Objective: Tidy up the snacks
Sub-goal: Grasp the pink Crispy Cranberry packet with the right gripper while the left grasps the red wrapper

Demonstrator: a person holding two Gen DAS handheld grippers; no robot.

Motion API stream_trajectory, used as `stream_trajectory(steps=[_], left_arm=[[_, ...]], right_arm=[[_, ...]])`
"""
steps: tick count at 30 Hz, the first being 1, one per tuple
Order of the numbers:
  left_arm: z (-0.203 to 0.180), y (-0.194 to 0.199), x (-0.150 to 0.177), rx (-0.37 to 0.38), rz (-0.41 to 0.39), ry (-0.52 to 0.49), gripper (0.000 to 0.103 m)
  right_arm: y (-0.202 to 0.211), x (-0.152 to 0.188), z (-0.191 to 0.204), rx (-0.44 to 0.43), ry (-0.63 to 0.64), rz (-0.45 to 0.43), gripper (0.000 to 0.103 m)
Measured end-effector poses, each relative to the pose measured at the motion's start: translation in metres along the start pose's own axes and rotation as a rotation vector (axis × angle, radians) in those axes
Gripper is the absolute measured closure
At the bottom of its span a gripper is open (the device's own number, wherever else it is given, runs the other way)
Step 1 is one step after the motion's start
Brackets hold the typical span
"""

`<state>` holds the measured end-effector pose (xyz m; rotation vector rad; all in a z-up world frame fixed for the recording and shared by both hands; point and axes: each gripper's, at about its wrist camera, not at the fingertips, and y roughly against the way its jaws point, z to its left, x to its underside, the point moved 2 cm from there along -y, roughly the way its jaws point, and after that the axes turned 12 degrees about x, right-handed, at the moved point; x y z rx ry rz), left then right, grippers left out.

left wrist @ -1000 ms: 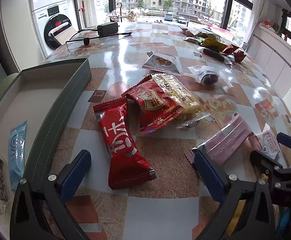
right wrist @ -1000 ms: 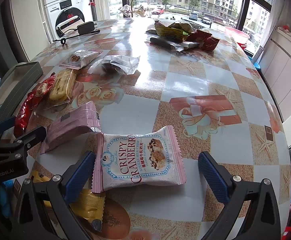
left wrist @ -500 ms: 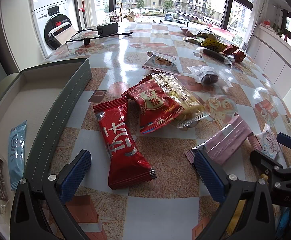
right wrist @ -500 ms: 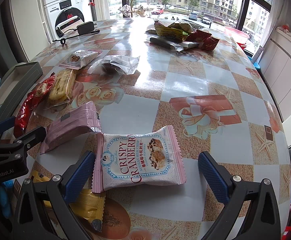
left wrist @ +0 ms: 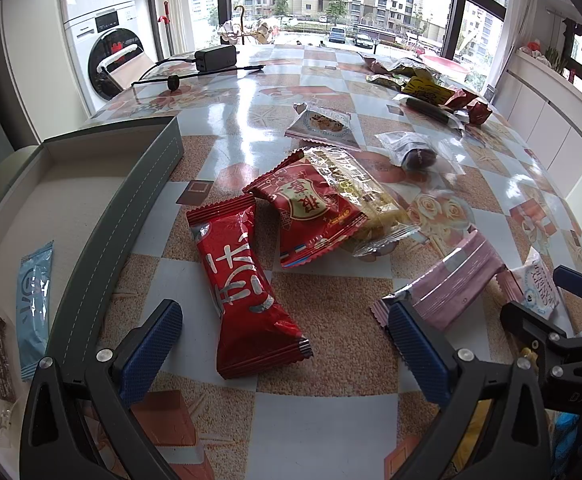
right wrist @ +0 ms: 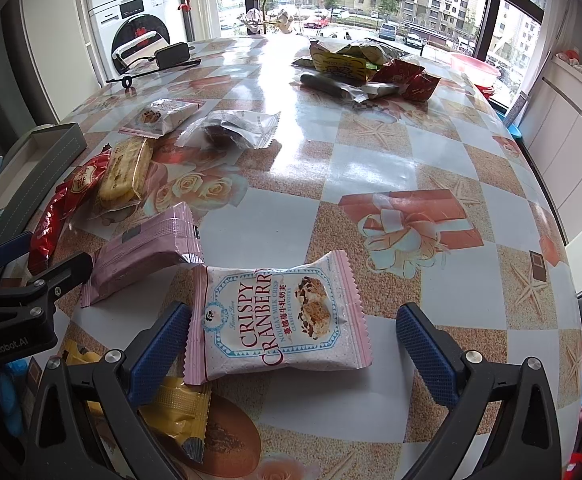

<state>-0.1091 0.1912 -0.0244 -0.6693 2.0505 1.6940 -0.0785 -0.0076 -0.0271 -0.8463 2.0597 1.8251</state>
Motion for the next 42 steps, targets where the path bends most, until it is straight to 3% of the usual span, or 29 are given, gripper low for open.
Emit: stream_trajectory(steps=[4,9,13,18,24,28,31,35,42], left_arm=[[0.000,0.000,0.000,0.000,0.000,0.000,0.000],[0.000,0.000,0.000,-0.001,0.000,0.000,0.000],[0.000,0.000,0.000,0.000,0.000,0.000,0.000],[0.000,0.000,0.000,0.001,0.000,0.000,0.000],[0.000,0.000,0.000,0.001,0.000,0.000,0.000],[0.001,0.001,0.000,0.015,-0.006,0.006,0.000],[0.004,0.007,-0.002,0.067,-0.020,0.028,0.000],[0.008,0.009,-0.012,0.128,0.024,0.069,0.000],[0.029,-0.003,-0.048,0.237,0.066,0.383,0.000]], right_arm=[[0.001,-0.001,-0.007,-0.041,-0.019,0.019,0.000],[-0.002,-0.010,-0.055,-0.181,-0.331,0.106,0.000],[-0.010,-0.020,-0.073,-0.193,-0.491,0.188,0.000],[-0.018,-0.034,-0.043,-0.029,-0.366,0.228,0.000],[-0.021,-0.027,-0.022,0.114,-0.142,0.187,0.000],[-0.012,-0.010,-0.034,0.083,-0.109,0.127,0.000],[-0.006,-0.001,-0.037,0.056,-0.067,0.065,0.000],[-0.004,0.001,-0.038,0.050,-0.064,0.031,0.000],[-0.008,-0.002,-0.035,0.044,-0.063,0.020,0.000]])
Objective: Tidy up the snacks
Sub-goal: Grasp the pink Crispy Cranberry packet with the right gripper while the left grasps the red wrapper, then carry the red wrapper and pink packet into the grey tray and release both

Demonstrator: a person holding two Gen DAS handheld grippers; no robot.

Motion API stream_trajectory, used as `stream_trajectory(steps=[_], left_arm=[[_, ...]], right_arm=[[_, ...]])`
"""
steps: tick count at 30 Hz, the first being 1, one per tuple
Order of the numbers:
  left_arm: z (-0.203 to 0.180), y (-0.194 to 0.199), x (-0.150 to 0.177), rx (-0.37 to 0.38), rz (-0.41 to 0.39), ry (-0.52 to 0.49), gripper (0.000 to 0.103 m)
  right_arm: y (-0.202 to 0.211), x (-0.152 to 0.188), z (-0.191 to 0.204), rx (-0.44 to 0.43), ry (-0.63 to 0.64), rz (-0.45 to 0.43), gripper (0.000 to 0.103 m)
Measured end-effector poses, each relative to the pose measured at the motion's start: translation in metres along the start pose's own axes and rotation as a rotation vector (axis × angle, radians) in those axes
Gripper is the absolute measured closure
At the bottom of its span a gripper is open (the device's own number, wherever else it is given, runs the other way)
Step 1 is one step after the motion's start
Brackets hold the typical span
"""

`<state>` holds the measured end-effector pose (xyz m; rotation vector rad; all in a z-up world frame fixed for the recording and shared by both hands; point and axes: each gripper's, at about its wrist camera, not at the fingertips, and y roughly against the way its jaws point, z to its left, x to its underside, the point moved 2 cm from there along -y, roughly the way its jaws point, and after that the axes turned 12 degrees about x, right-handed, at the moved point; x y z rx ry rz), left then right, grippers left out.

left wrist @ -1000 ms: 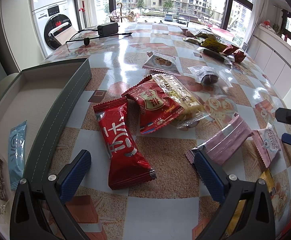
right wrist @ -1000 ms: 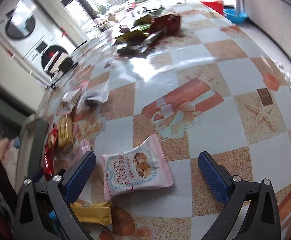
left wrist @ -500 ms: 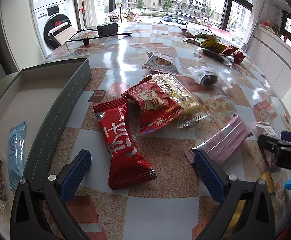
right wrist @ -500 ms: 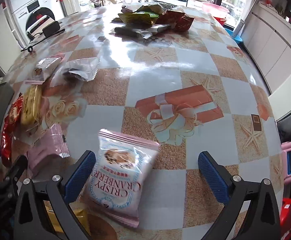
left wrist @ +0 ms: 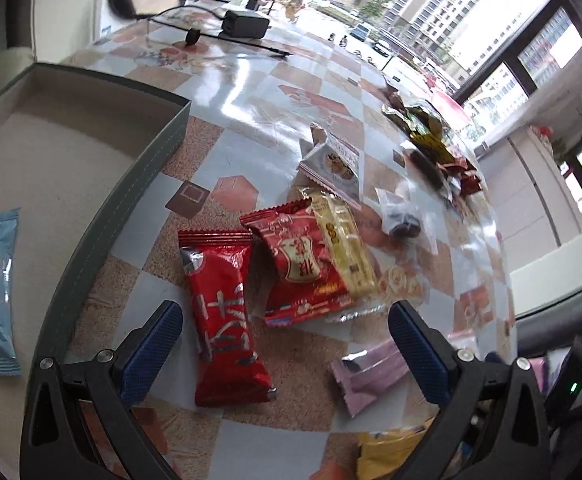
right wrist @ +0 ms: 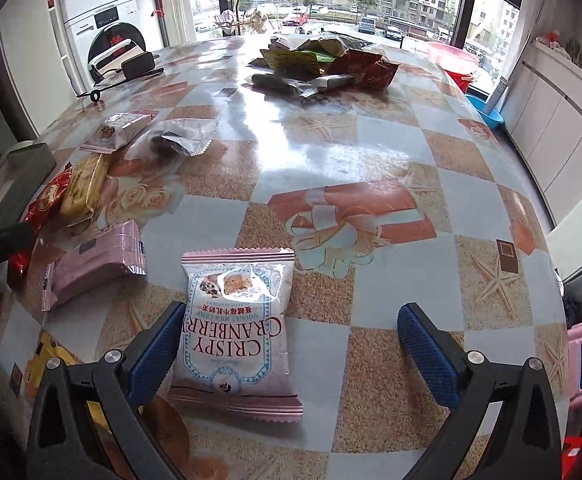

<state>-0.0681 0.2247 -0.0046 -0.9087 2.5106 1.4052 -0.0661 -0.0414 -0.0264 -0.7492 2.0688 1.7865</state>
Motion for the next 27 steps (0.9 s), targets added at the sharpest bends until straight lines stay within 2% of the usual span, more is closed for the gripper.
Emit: stream_trajectory(steps=[2,5,6,9,12,15,18,19,20,21,22,24,27], left_arm=[[0.000,-0.008,-0.010,-0.020,0.005,0.047,0.000],[-0.006,-0.020,-0.016,-0.111,0.029,0.031,0.000],[-0.007,-0.020,-0.014,-0.138,0.029,0.028,0.000],[-0.004,-0.013,-0.002,-0.159,0.003,0.019,0.000],[0.002,-0.005,0.008,-0.208,-0.017,-0.030,0.000],[0.002,-0.013,0.012,-0.271,0.023,-0.093,0.002],[-0.003,-0.014,0.017,-0.342,0.036,-0.198,0.017],[-0.005,-0.013,0.019,-0.324,0.028,-0.220,0.027],[-0.006,-0.012,0.018,-0.322,0.026,-0.236,0.043],[-0.007,-0.012,0.018,-0.309,0.028,-0.245,0.052],[-0.008,-0.010,0.017,-0.301,0.034,-0.247,0.068],[-0.007,-0.008,0.019,-0.280,0.047,-0.239,0.073],[-0.007,-0.001,0.029,-0.263,0.056,-0.236,0.074]], right_arm=[[0.000,0.000,0.000,0.000,0.000,0.000,0.000],[0.000,0.000,0.000,-0.001,0.000,0.000,0.000],[0.000,0.000,0.000,-0.001,0.000,0.000,0.000],[0.000,0.000,0.000,-0.001,0.000,0.000,0.000],[0.000,0.000,0.000,-0.002,0.000,-0.001,0.000],[0.000,0.000,0.000,-0.001,0.000,-0.001,0.000],[0.000,0.000,0.000,-0.002,0.000,-0.001,0.000],[0.000,0.000,0.000,-0.002,0.000,-0.001,0.000],[0.000,0.000,0.000,-0.002,0.000,-0.001,0.000],[0.000,0.000,0.000,-0.002,0.000,-0.001,0.000],[0.000,0.000,0.000,-0.002,0.000,-0.001,0.000],[0.000,0.000,0.000,-0.002,0.000,-0.001,0.000],[0.000,0.000,0.000,-0.002,0.000,-0.001,0.000]])
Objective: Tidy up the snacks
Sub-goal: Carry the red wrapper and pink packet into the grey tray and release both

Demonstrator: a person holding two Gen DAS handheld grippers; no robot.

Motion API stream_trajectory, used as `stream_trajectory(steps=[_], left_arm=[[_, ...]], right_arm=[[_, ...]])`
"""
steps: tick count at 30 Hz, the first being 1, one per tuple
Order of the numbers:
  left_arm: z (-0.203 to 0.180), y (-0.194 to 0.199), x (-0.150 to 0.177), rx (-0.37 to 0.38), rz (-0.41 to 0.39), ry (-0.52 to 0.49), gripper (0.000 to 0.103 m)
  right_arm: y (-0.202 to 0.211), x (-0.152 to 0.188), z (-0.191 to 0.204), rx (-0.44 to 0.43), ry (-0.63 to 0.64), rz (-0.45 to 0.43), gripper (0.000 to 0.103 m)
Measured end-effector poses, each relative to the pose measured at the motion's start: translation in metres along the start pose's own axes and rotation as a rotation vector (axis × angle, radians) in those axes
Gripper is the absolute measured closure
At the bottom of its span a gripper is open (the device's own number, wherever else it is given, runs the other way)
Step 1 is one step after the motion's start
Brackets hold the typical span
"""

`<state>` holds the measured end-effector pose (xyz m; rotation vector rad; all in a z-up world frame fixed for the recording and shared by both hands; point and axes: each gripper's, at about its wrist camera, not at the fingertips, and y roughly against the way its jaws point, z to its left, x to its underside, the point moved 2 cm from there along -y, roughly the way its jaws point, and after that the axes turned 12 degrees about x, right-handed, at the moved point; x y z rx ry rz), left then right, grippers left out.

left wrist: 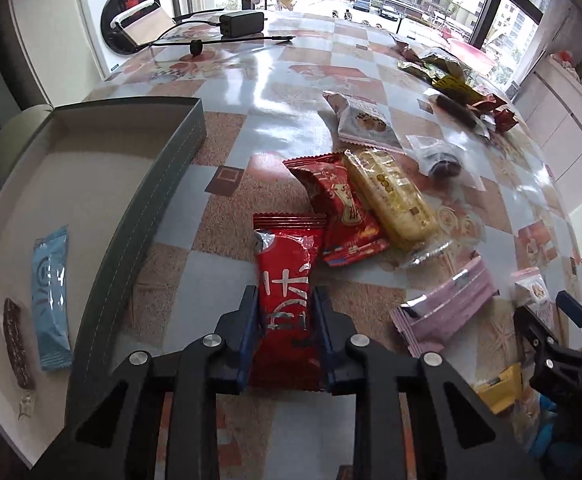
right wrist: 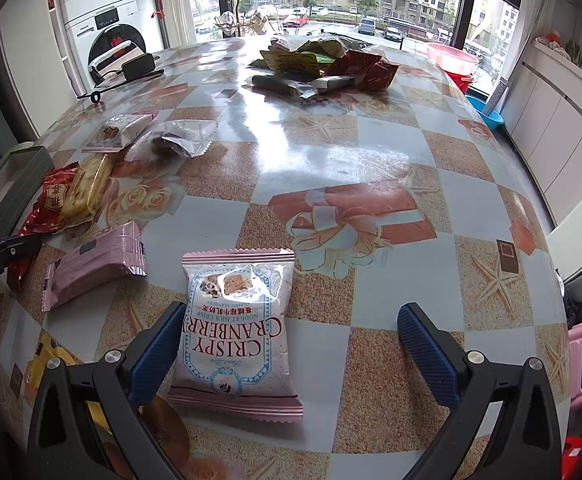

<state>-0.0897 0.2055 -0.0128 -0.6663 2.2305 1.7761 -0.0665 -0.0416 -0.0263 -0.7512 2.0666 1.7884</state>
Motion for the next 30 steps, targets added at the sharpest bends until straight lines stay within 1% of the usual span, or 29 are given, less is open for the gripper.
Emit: stream_trajectory(steps=[1,3,4,5,8,11,13,15,16,17,18,19,20,21,24,25,27,28,30], left_arm=[[-0.001,0.003,0.003,-0.003,-0.003,-0.002,0.073],[-0.005,0.002,0.005,-0.009,-0.003,-0.029,0.062],[-0.007,0.001,0.005,-0.015,0.002,-0.038,0.047],[-0.008,-0.001,0.004,-0.021,0.010,-0.040,0.035],[-0.013,-0.007,0.002,-0.040,0.008,-0.068,0.025],[-0.014,-0.010,0.000,-0.036,0.003,-0.065,0.024],[-0.014,-0.010,0.000,-0.034,0.006,-0.072,0.024],[-0.015,-0.009,0.001,-0.021,0.016,-0.086,0.028],[-0.017,-0.006,0.002,-0.014,0.013,-0.100,0.042],[-0.018,-0.004,0.003,-0.009,0.013,-0.117,0.065],[-0.019,-0.002,0.005,0.008,0.019,-0.125,0.075],[-0.019,0.000,0.006,0.029,0.028,-0.120,0.081],[-0.017,0.002,0.007,0.052,0.032,-0.108,0.081],[-0.015,0.004,0.009,0.078,0.034,-0.090,0.081],[-0.010,0.015,0.017,0.156,0.015,-0.045,0.081],[-0.010,0.021,0.020,0.177,0.003,-0.041,0.081],[-0.009,0.031,0.023,0.208,-0.017,-0.043,0.081],[-0.009,0.035,0.024,0.220,-0.024,-0.044,0.081],[-0.009,0.043,0.024,0.237,-0.038,-0.049,0.081]], right_arm=[[0.000,0.000,0.000,0.000,0.000,0.000,0.000],[0.000,0.000,0.000,0.000,0.000,0.000,0.000],[0.000,0.000,0.000,0.000,0.000,0.000,0.000],[0.000,0.000,0.000,0.000,0.000,0.000,0.000],[0.000,0.000,0.000,0.000,0.000,0.000,0.000],[0.000,-0.002,0.001,0.005,0.006,0.014,0.000],[-0.001,-0.006,0.003,0.001,0.021,0.041,0.000],[-0.002,-0.010,0.008,-0.011,0.051,0.067,0.000],[-0.003,-0.011,0.009,-0.017,0.063,0.079,0.000],[-0.003,-0.011,0.010,-0.019,0.069,0.089,0.000],[-0.002,-0.011,0.010,-0.023,0.072,0.094,0.005],[0.001,-0.011,0.010,-0.027,0.079,0.090,0.010],[0.006,-0.011,0.011,-0.038,0.090,0.080,0.032],[0.011,-0.012,0.013,-0.048,0.107,0.077,0.061],[0.015,-0.008,0.016,-0.080,0.121,0.099,0.060],[0.017,-0.006,0.013,-0.101,0.105,0.104,0.060],[0.021,-0.003,0.005,-0.189,0.036,0.121,0.060],[0.024,-0.002,0.002,-0.217,0.006,0.126,0.060],[0.029,-0.001,-0.003,-0.244,-0.026,0.126,0.060]])
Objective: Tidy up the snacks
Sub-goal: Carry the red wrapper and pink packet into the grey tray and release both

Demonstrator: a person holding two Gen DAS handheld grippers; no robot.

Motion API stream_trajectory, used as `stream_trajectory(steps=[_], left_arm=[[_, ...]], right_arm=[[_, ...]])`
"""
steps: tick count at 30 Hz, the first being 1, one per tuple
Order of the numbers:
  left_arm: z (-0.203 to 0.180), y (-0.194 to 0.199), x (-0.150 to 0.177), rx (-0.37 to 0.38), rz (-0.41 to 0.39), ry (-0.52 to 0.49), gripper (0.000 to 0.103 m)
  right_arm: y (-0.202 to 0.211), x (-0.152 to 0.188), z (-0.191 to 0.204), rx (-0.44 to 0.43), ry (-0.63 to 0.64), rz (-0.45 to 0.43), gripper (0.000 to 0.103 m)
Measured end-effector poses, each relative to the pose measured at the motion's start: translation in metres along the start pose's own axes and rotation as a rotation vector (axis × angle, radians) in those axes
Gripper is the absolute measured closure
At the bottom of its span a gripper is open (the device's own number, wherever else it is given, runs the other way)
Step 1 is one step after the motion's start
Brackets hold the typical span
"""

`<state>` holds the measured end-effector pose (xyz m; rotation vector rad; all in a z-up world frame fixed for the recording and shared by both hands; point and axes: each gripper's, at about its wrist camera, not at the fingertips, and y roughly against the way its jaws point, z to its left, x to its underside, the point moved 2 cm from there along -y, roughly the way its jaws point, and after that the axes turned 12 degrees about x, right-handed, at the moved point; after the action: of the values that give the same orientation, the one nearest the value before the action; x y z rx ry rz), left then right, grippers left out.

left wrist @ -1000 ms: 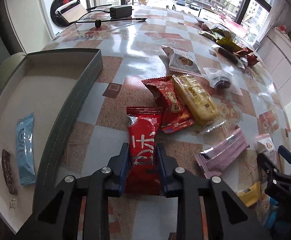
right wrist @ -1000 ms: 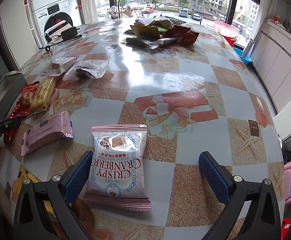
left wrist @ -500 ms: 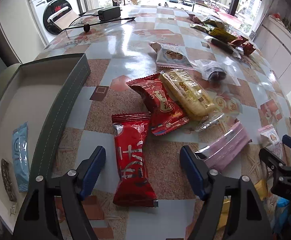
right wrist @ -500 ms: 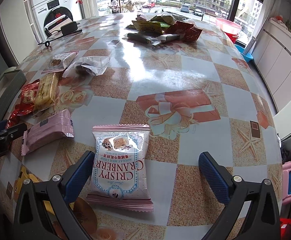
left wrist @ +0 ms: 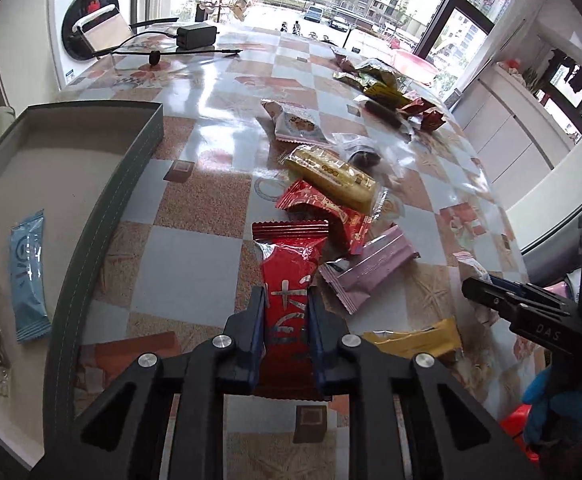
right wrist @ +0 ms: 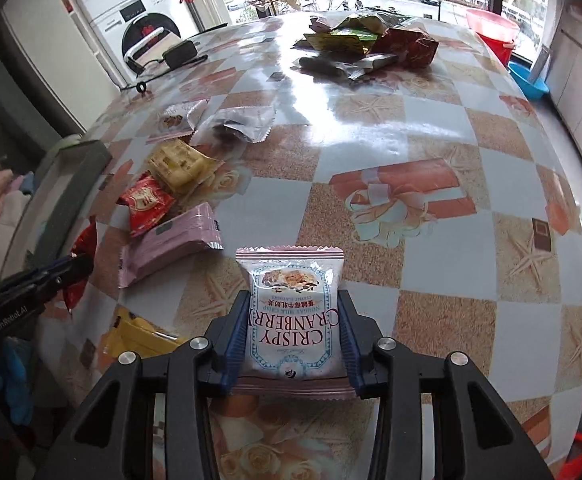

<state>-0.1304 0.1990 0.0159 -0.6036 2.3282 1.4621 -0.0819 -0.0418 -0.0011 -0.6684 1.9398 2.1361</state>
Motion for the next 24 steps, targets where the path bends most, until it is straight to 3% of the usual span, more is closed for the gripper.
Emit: stream_trajectory(steps=[6,12,17,24], left_arm=[[-0.001,0.019,-0.002,0.019,-0.038,-0.011,0.081],[0.005,0.042,-0.005,0.007,-0.091,-0.026,0.081],[0.028,0.066,-0.012,-0.017,-0.131,-0.015,0.081],[0.090,0.102,-0.021,-0.080,-0.207,0.072,0.081]], right_arm=[[0.012,-0.004,0.008,-0.039,-0.016,-0.003,0.060],[0.020,-0.012,0.045,-0.078,0.036,-0.008,0.060],[0.022,-0.026,0.095,-0.138,0.094,-0.002,0.060],[0.022,-0.050,0.191,-0.218,0.231,-0.006,0.060]])
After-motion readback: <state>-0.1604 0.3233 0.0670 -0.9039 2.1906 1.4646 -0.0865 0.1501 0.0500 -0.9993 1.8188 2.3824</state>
